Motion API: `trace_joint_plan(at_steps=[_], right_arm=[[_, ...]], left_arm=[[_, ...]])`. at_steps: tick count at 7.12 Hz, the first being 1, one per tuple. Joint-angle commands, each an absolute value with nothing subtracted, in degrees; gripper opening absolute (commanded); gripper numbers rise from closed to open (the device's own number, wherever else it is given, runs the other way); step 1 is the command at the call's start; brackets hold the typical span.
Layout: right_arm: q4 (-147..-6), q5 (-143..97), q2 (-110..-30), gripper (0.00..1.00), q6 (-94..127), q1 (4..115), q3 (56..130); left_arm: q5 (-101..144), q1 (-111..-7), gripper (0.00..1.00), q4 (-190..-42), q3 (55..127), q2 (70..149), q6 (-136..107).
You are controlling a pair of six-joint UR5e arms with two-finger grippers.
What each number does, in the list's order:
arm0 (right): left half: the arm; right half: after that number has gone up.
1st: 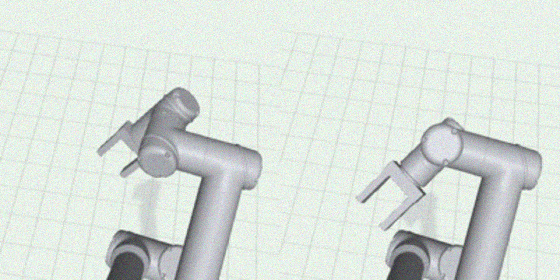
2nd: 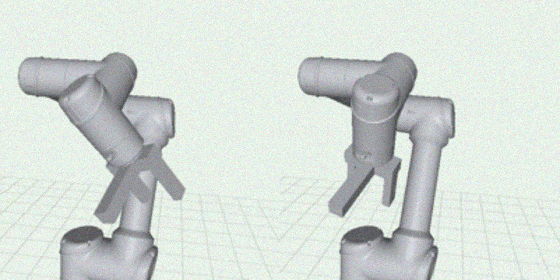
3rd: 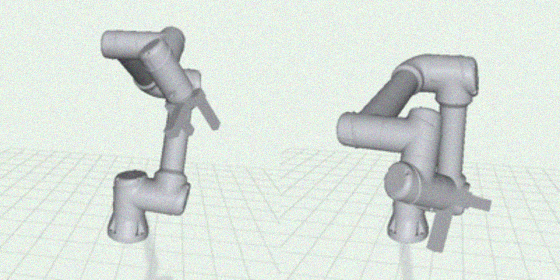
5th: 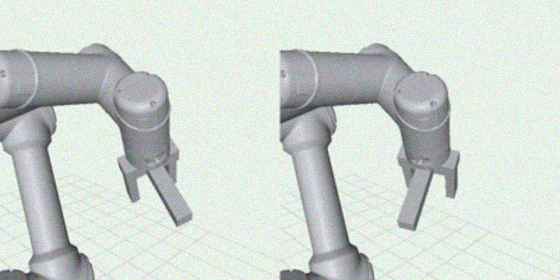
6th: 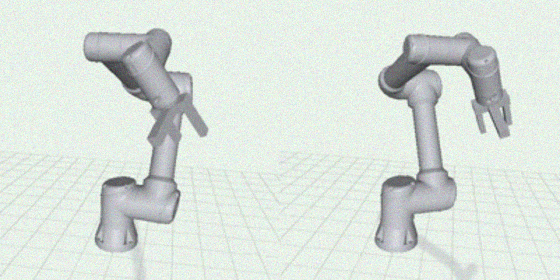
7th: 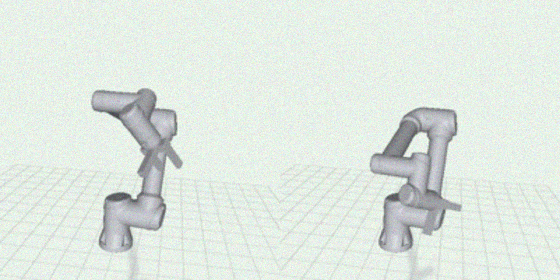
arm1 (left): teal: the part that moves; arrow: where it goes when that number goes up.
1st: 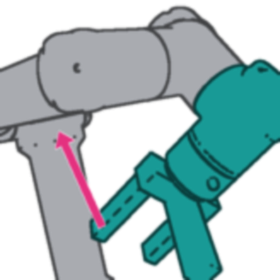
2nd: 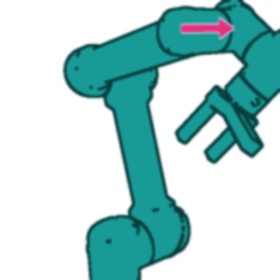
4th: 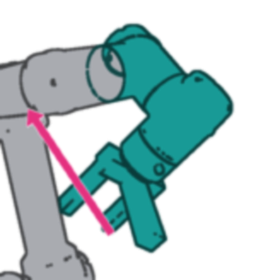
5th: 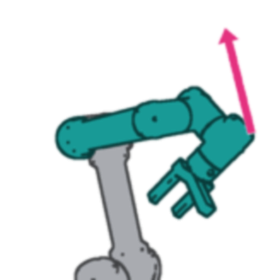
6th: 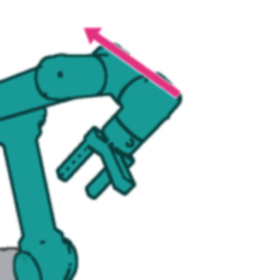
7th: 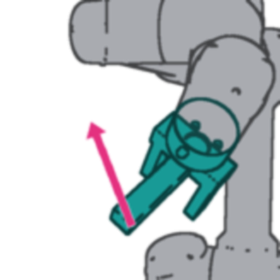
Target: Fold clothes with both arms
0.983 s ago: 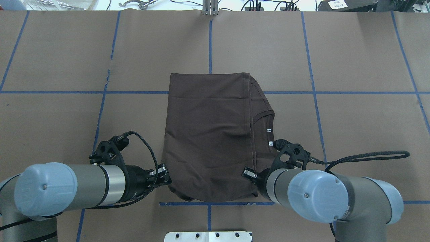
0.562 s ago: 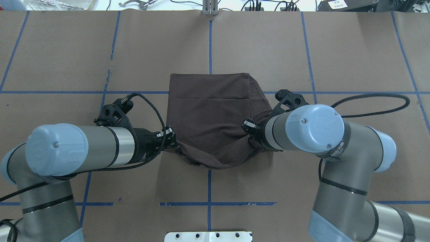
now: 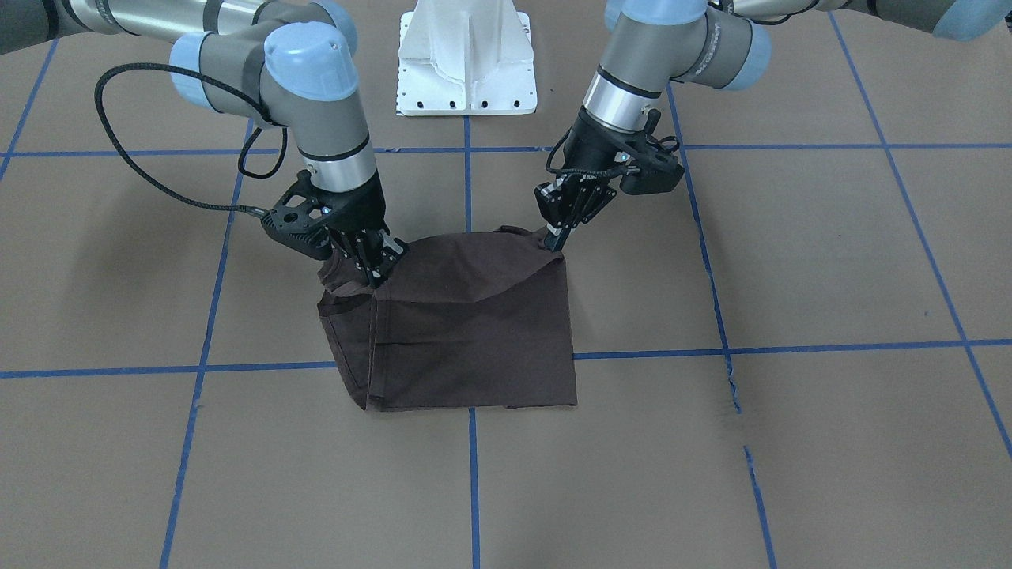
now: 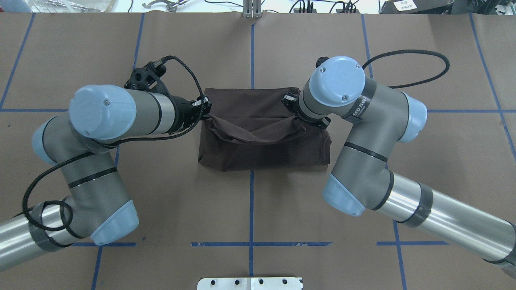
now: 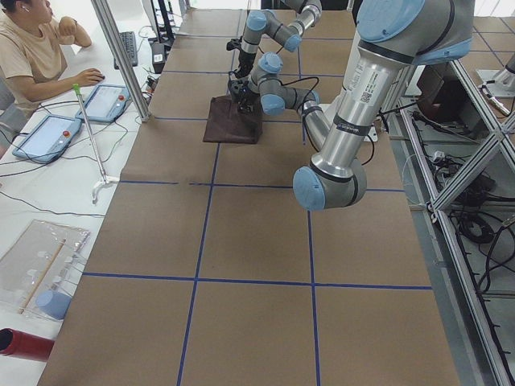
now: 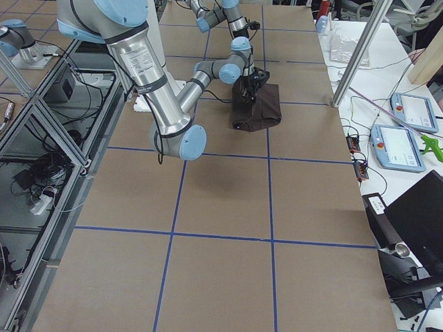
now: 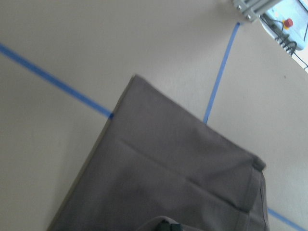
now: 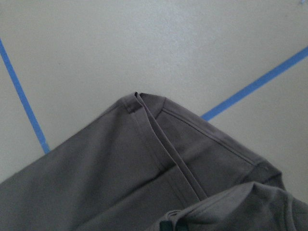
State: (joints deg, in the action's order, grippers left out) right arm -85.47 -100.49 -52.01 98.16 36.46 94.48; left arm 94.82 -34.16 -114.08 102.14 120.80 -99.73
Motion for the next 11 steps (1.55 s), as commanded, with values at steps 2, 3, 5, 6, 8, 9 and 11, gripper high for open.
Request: trace_joint_plan(at_steps=[2,3,5,6,8,9,11], right_arm=[[-66.00,-104.15,-40.30,0.99,87.41,43.57,63.74],[-64.00,-108.24,-35.99,1.00,81.88,47.16,56.50],[-64.07,-113.90,-35.86,1.00,78.14,51.41,56.51],[-64.25,-114.17,-37.43,1.00,77.79,51.68,58.60],[-64.42,-115.56,-51.08,1.00,63.82,56.13,68.25],[-64.60,-121.06,-55.76,1.00,52.93,61.64,69.16],[-66.69,-130.04,-62.81,1.00,33.48,72.98,69.34]], left_arm=[[94.48,-42.67,0.32,-124.88,74.61,132.06,-84.55],[94.48,-46.28,0.74,-124.89,70.01,134.71,-77.50],[95.27,-46.76,1.00,-124.19,81.21,127.68,-76.55],[98.32,-46.84,1.00,-124.19,87.82,122.57,-76.29],[106.75,-49.46,1.00,-125.24,91.05,116.39,-63.04],[114.62,-54.27,1.00,-125.42,91.23,112.28,-52.58],[127.38,-69.36,1.00,-124.64,91.06,103.23,-27.02]])
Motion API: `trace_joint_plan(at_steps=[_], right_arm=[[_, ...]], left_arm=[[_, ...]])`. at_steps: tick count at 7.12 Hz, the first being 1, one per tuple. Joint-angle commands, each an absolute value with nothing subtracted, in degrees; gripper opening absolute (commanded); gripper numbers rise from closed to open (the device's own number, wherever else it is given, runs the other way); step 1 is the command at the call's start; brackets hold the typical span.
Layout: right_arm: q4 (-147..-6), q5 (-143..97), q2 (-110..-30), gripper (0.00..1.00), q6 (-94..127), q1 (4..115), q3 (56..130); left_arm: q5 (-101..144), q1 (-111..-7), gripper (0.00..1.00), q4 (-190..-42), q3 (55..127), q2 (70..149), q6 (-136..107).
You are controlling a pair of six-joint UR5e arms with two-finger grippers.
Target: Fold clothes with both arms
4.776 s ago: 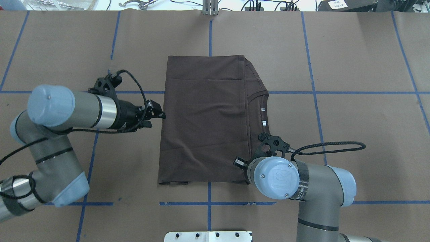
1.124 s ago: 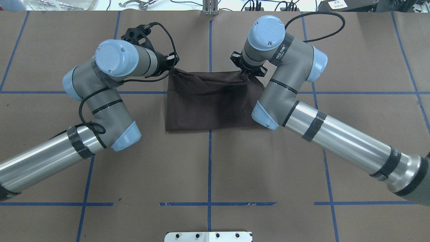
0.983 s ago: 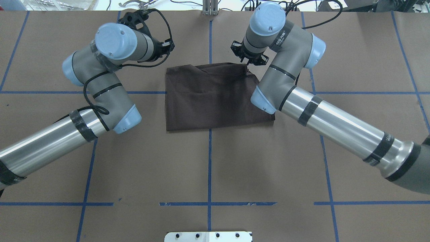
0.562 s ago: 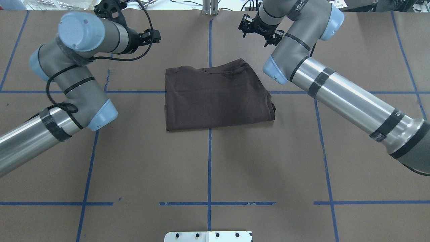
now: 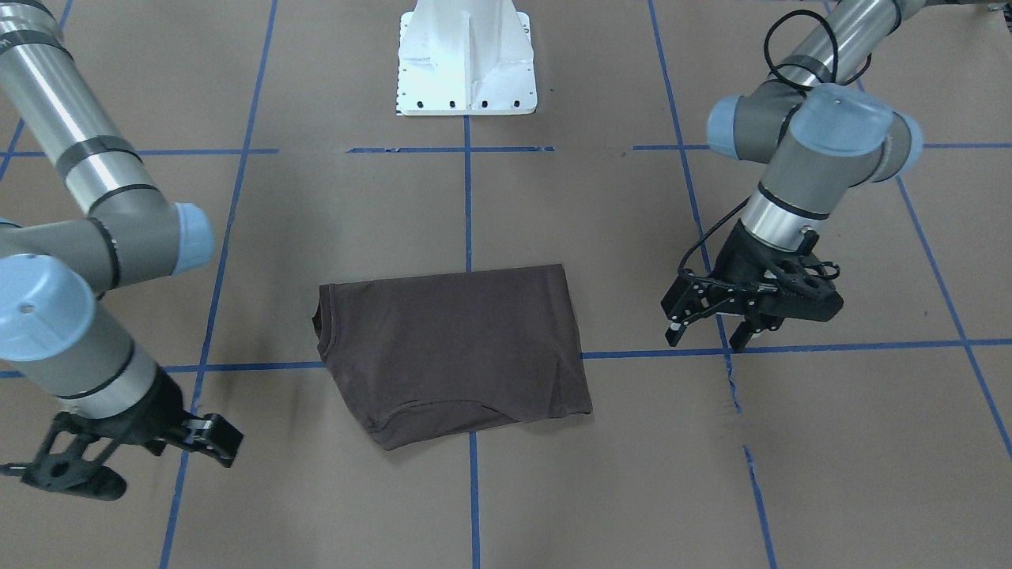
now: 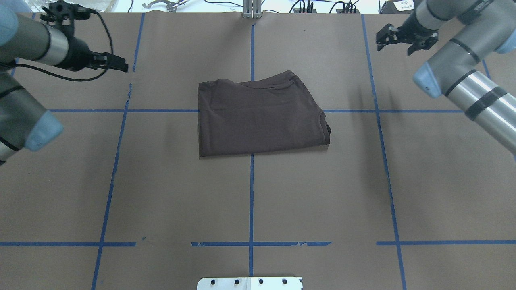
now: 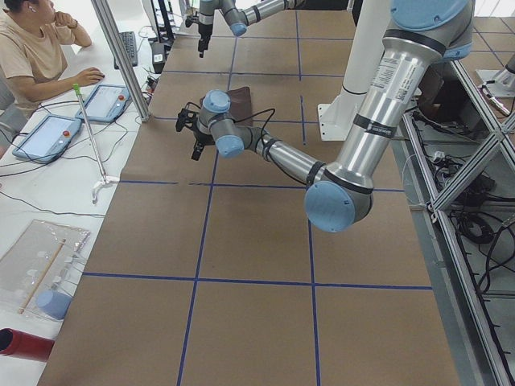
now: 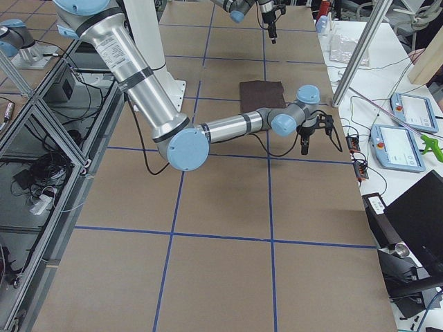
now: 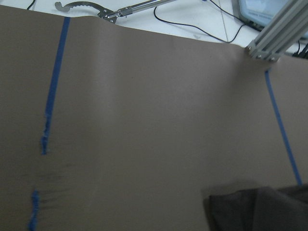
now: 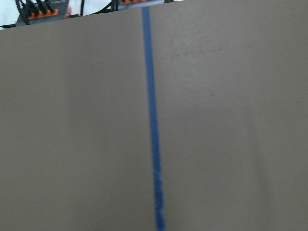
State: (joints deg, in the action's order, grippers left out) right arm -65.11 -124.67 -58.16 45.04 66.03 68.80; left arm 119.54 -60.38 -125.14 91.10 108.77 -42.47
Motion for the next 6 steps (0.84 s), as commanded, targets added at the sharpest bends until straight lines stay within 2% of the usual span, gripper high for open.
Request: trace_joint_plan(at_steps=[1,3,4,5,6], right_arm=[[-72.63,-133.30,-63.71,1.00,23.91,78.87,69.95],[-88.95,-134.83,-68.79,1.00,6.57,84.35,77.73],[-92.60,-134.39,-75.60,1.00,1.11,86.72,83.96],[-92.46,-133.95,-80.02,1.00,1.58,86.75,87.76],[-92.46,-133.95,-80.24,1.00,1.67,86.31,88.15]], left_arm=[[129.88,-75.70,1.00,-123.58,90.62,100.66,-18.28],[134.54,-85.12,1.00,-115.20,90.97,97.39,-4.63],[134.65,-86.56,1.00,-104.00,92.88,97.21,-0.48],[134.74,-87.09,1.00,-93.79,95.60,92.86,3.82],[135.78,-87.10,1.00,-91.52,95.71,89.25,3.87]])
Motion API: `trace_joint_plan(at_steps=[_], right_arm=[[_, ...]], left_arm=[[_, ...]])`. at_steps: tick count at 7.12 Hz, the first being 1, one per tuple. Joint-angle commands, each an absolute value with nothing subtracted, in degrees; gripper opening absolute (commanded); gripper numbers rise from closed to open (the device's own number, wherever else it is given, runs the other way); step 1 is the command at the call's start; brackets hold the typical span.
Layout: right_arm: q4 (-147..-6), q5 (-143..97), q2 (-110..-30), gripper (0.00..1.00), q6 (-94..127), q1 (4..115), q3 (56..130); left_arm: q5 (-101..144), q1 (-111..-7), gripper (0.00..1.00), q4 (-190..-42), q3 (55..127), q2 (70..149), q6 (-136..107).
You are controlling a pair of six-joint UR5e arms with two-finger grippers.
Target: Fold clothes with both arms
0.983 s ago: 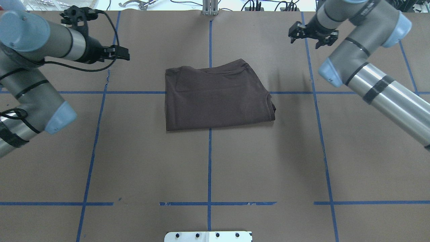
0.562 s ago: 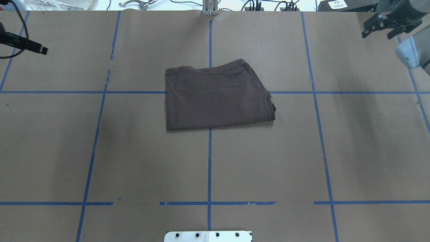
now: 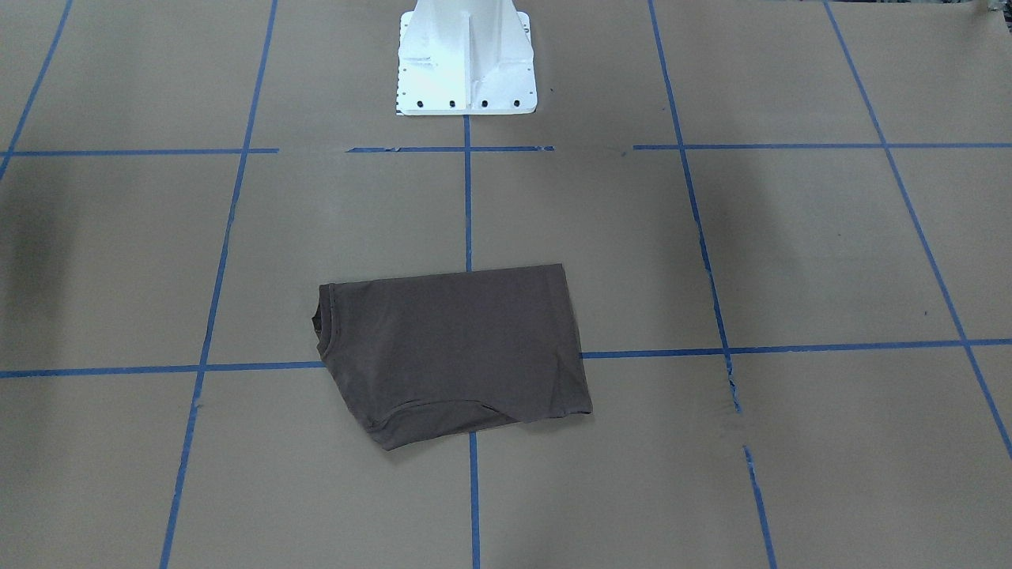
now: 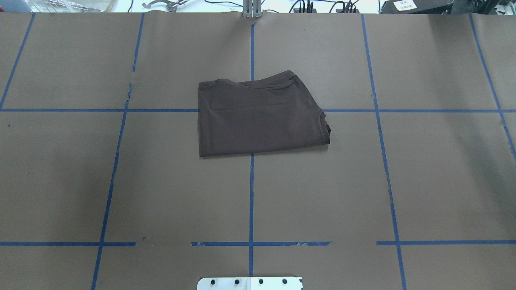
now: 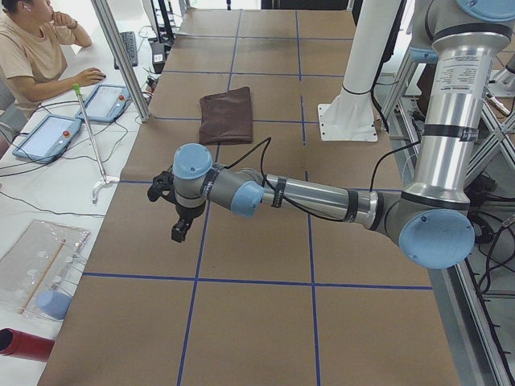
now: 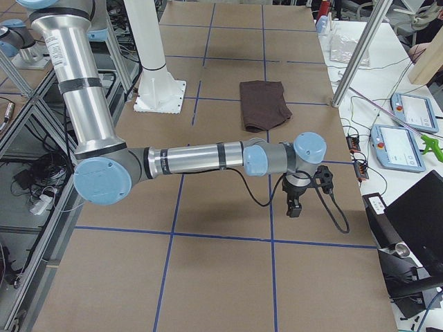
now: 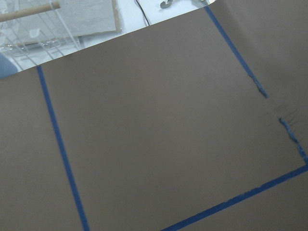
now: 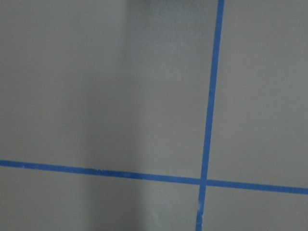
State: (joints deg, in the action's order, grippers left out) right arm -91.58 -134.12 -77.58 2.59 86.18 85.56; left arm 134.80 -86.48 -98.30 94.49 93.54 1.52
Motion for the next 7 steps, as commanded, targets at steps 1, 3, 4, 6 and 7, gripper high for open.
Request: trace_joint_plan(at_steps=[1,3,4,6,7], right_arm=[[-92.29,-133.86,-80.33,1.00,1.67,85.44,88.07],[-92.20,-133.33,-81.03,1.00,1.67,84.29,87.72],[-92.11,-133.59,-81.56,1.00,1.67,84.03,87.63],[-92.11,-133.59,-82.09,1.00,0.88,83.85,87.02],[-92.02,-133.51,-82.09,1.00,1.31,83.85,86.92]], left_arm=[[139.88,-87.10,1.00,-91.84,93.97,87.21,3.52],[137.57,-86.84,1.00,-92.98,96.40,87.45,3.17],[136.07,-86.92,1.00,-93.08,96.15,87.80,2.73],[133.43,-86.92,1.00,-93.16,95.80,86.66,2.90],[133.42,-87.01,1.00,-93.08,98.59,86.23,2.90]])
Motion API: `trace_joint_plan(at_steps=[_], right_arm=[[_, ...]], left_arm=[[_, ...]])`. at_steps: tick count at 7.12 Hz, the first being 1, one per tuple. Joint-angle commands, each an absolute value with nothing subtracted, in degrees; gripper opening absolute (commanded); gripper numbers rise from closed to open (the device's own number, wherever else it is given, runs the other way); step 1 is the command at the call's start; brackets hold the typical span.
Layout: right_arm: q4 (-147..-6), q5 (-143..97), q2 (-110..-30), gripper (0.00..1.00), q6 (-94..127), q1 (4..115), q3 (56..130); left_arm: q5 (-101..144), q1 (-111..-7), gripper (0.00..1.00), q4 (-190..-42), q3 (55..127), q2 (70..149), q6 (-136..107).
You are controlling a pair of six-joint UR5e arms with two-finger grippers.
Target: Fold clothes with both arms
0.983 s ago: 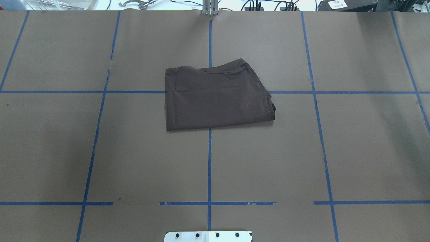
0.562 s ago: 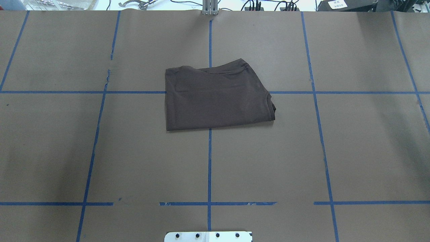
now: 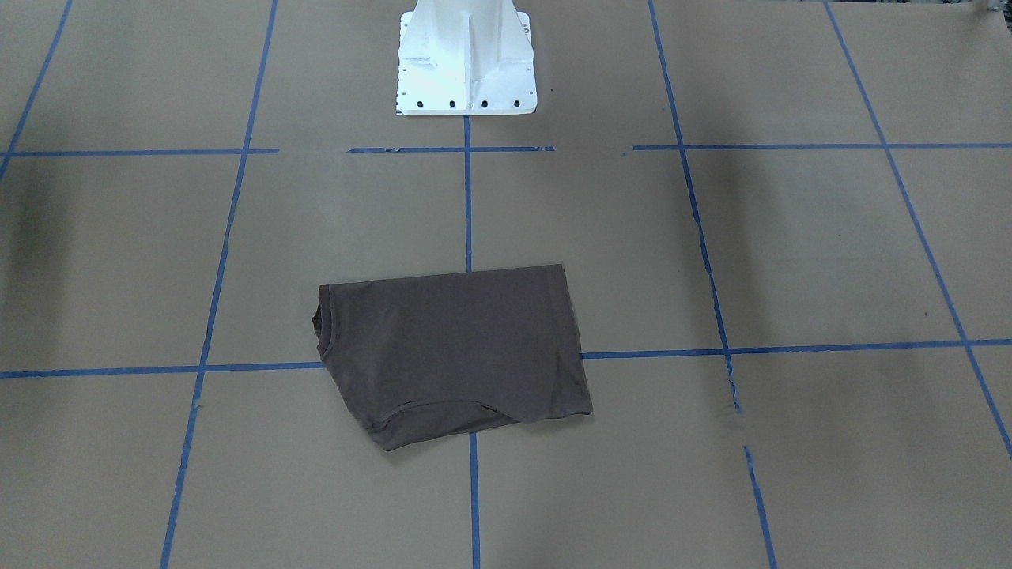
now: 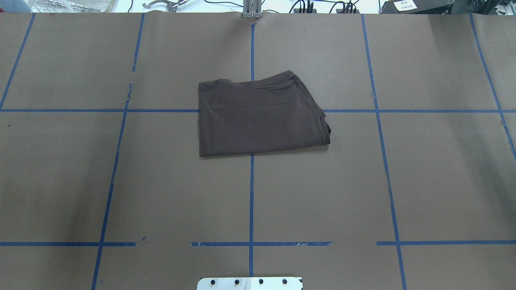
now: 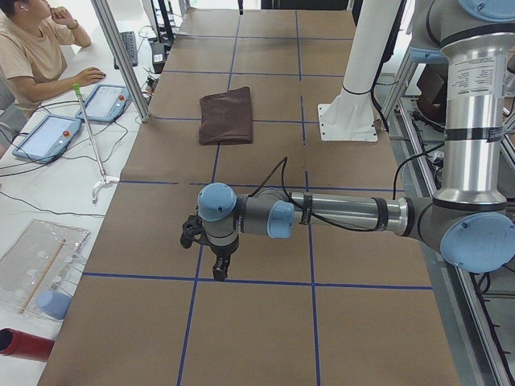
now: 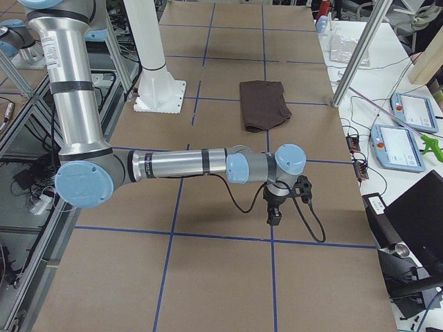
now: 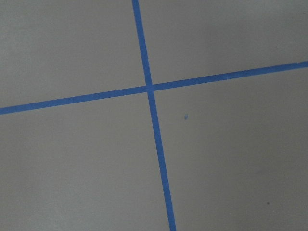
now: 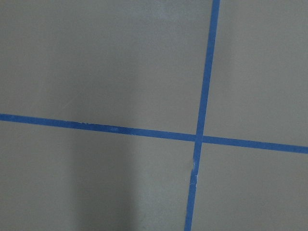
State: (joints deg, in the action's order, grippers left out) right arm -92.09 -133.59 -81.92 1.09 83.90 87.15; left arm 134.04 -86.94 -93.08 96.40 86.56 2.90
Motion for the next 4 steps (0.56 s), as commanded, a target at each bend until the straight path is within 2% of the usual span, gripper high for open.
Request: trace_joint_plan(at_steps=[1,4], right_arm=[[-92.02,-133.51,-82.44,1.00,1.58,83.85,86.84],[-92.02,-133.51,-82.53,1.00,1.76,83.76,86.92]], left_arm=[[133.42,-86.66,1.00,-93.16,99.05,86.22,2.99],[133.42,-86.66,1.00,-93.34,98.79,86.92,2.99]])
